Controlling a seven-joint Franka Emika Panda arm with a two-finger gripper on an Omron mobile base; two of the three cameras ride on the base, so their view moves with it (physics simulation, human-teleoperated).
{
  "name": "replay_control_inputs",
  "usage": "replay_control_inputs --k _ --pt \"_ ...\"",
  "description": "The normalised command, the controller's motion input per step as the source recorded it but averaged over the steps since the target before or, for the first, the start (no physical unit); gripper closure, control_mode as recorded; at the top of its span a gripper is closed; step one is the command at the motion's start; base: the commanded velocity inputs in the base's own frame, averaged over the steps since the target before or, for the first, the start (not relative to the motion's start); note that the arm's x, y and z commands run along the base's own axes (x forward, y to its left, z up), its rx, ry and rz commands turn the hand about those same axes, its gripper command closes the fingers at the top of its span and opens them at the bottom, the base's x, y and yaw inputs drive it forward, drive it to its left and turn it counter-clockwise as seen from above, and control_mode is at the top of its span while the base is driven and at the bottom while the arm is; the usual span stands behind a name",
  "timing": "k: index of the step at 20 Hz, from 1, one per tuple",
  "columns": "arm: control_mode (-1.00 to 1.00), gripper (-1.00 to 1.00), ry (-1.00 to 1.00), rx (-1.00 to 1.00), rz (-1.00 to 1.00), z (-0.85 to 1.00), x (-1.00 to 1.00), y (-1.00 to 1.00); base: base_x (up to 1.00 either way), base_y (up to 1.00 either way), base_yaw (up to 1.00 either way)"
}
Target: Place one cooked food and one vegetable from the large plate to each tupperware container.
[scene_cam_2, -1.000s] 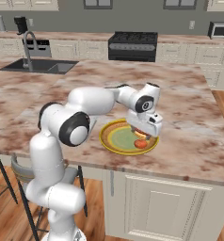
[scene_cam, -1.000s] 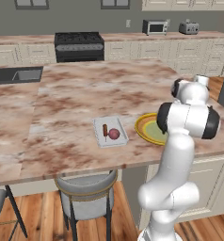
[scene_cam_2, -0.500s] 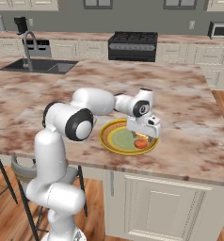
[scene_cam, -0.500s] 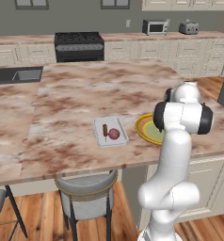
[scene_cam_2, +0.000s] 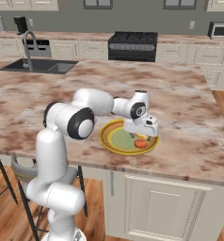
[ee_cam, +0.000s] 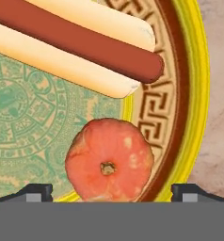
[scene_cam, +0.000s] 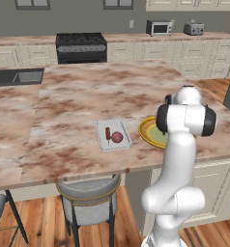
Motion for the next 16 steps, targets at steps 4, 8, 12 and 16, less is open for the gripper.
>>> replay_control_inputs --k 4,8,12,16 --pt "-1.00 -1.00 0.05 0.00 0.05 -0.33 0.08 0.00 0.00 0.00 0.00" --pt "-1.00 -1.00 0.08 0.00 0.00 -0.35 0.00 0.00 0.00 0.00 0.00" --pt "-1.00 -1.00 0.10 0.00 0.00 -0.38 0.00 0.00 0.00 0.00 0.00" --pt "-1.00 -1.00 0.02 0.00 0.00 -0.17 0.00 0.00 0.00 0.00 0.00"
